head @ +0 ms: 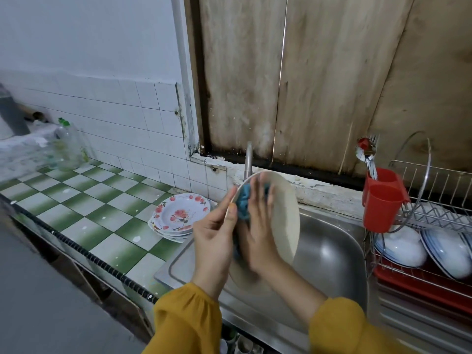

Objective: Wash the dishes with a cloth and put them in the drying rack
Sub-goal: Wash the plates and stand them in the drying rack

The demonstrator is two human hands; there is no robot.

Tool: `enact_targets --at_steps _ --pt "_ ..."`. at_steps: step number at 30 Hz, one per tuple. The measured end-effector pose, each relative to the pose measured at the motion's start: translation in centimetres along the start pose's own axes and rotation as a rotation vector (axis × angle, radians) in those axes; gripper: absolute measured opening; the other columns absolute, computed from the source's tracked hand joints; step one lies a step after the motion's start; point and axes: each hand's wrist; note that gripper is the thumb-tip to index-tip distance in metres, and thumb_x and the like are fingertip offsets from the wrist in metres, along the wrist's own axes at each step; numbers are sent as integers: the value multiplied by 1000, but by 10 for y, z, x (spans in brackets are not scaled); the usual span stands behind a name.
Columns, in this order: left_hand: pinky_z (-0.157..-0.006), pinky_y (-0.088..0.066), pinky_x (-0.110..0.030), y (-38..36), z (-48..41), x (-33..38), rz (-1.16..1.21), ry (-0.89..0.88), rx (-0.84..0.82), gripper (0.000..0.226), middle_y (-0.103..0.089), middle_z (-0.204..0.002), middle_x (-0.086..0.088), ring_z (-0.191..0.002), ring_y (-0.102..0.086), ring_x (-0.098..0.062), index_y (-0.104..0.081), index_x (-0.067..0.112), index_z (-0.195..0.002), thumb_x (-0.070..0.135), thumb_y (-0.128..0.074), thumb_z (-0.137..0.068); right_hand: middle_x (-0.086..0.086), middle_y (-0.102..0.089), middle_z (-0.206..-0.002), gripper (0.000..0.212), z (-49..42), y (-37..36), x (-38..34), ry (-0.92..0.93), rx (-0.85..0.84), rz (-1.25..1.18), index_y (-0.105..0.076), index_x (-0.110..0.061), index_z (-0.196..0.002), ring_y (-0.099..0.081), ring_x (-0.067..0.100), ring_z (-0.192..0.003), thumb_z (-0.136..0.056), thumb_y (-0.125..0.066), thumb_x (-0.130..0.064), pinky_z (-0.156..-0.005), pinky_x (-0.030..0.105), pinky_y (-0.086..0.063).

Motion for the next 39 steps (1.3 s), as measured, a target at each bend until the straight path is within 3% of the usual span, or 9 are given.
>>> enact_targets --at_steps 4,9,14,20,26,31,35,37,39 --pt "-94 -53 -25 14 -5 -8 145 109 87 26 -72 -113 3 -111 -65 -14 -73 17 -109 11 -57 -89 -14 13 -162 67 36 -10 25 112 -84 160 9 -39 -153 15 26 -149 -101 -32 -39 -121 42 2" --pt "-93 -52 -24 4 8 -12 84 84 -4 31 -69 -114 16 -112 -62 -4 -74 19 -108 21 -58 -82 -7 22 -159 69 -10 5 34 -388 342 86 9 -36 -152 23 27 -147 -96 -31 -40 -117 33 18" --pt "-87 -48 -13 -6 0 -14 49 48 -62 34 -72 -105 18 -111 -62 0 -62 18 -121 12 -56 -87 -11 18 -161 61 16 -6 6 116 43 -39 12 -35 -153 14 29 -149 -104 -20 -50 -121 37 10" --pt "-89 -45 -9 -11 12 -19 -27 24 -119 32 -69 -106 24 -111 -60 6 -62 18 -122 12 -55 -90 -5 10 -161 64 -23 13 28 -278 484 -109 -1 -22 -154 13 29 -149 -102 -29 -44 -119 28 13" --pt "-85 -48 -10 -10 8 -21 33 60 -88 35 -71 -107 20 -107 -63 4 -59 16 -124 -2 -47 -96 -14 5 -162 59 -5 -1 4 139 274 -199 -5 -29 -156 9 29 -150 -104 -27 -44 -122 34 3" --pt "-92 -47 -14 -13 12 -20 -27 12 -134 30 -67 -119 13 -117 -60 -3 -65 16 -117 2 -51 -95 11 2 -161 63 -32 2 15 -311 607 -213 -6 -18 -154 5 34 -149 -102 -29 -45 -122 34 6" --pt "-91 -50 -17 -6 -4 -11 35 4 -32 29 -71 -111 12 -115 -62 -8 -66 19 -116 16 -56 -89 1 -4 -164 70 12 -22 -2 -234 53 -448 -2 -45 -153 -3 27 -151 -95 -33 -67 -121 54 -9" --pt "-88 -50 -13 3 -15 -3 28 -20 19 28 -72 -103 18 -108 -64 0 -65 21 -117 9 -53 -95 -20 10 -161 67 42 -21 12 -43 -195 -192 9 -47 -151 14 18 -150 -96 -23 -67 -123 45 2" --pt "-90 -49 -15 10 -22 5 4 -57 43 29 -71 -97 24 -101 -63 7 -64 21 -118 7 -50 -97 -28 19 -156 65 47 -13 41 -20 -183 73 12 -44 -150 21 12 -147 -97 -19 -65 -121 46 4"
Point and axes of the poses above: each hand's wrist, its own z-axis away from the middle knuckle, its own y-axis out of the back of the hand, x = y × z
